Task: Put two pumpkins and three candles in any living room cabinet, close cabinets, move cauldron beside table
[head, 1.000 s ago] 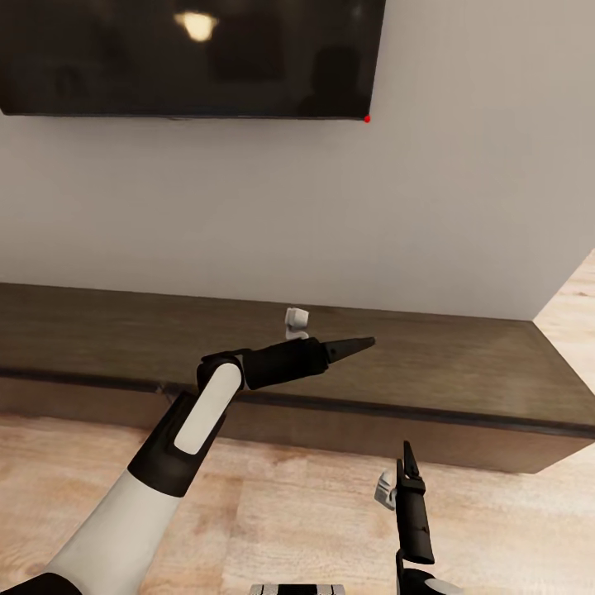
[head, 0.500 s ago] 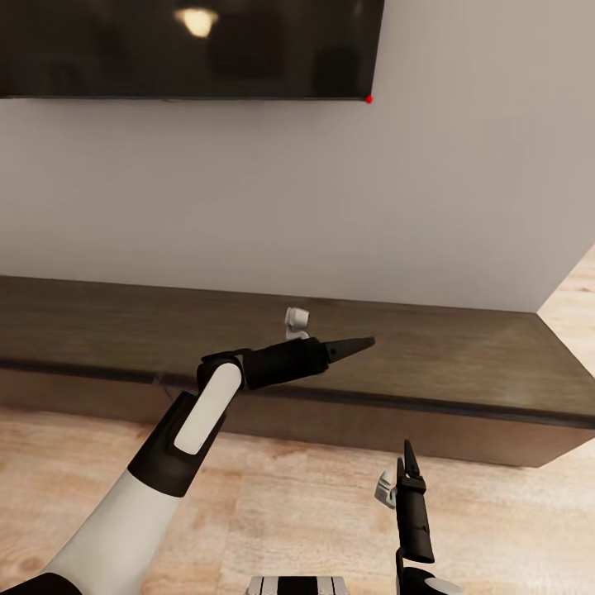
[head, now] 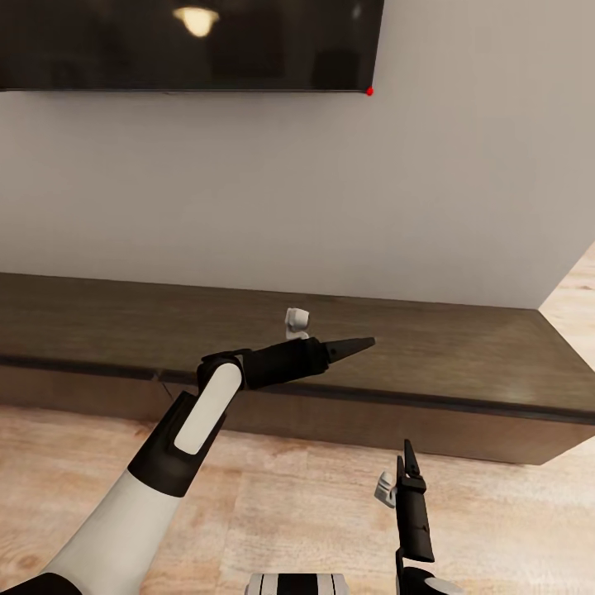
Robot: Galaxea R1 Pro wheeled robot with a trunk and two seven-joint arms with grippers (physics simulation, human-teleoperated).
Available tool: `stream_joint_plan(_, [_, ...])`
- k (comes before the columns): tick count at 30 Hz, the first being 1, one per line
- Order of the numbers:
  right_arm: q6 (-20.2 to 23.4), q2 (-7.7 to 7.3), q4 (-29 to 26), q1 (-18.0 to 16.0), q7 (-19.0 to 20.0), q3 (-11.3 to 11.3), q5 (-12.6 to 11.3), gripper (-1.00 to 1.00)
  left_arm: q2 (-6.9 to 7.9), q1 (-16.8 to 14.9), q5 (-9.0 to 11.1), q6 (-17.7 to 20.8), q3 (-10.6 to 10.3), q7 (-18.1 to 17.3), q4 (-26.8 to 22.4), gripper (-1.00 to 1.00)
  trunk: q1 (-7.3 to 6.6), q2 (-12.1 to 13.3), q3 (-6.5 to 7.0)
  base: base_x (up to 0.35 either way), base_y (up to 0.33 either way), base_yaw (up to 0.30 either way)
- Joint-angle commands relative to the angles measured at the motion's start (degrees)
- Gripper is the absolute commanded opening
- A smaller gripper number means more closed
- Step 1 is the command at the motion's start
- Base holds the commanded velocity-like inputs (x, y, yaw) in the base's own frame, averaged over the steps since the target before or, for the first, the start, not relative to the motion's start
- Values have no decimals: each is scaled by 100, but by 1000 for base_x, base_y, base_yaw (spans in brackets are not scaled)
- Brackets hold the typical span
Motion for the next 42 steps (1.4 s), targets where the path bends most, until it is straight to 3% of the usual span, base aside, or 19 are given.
stream_joint_plan(1, [0,0,0,0,-17,3,1,100,0,0,0,0,0,0,0,100,0,0,0,0,0,0])
stream_joint_plan(17, [0,-4,10,0,-59,16,12,100,0,-1,0,-6,0,6,9,100,0,0,0,176,0,0])
stream_joint_plan(42, [7,-6,24,0,-34,-44,-31,100,-26,0,0,-89,0,6,10,100,0,0,0,6,0,0])
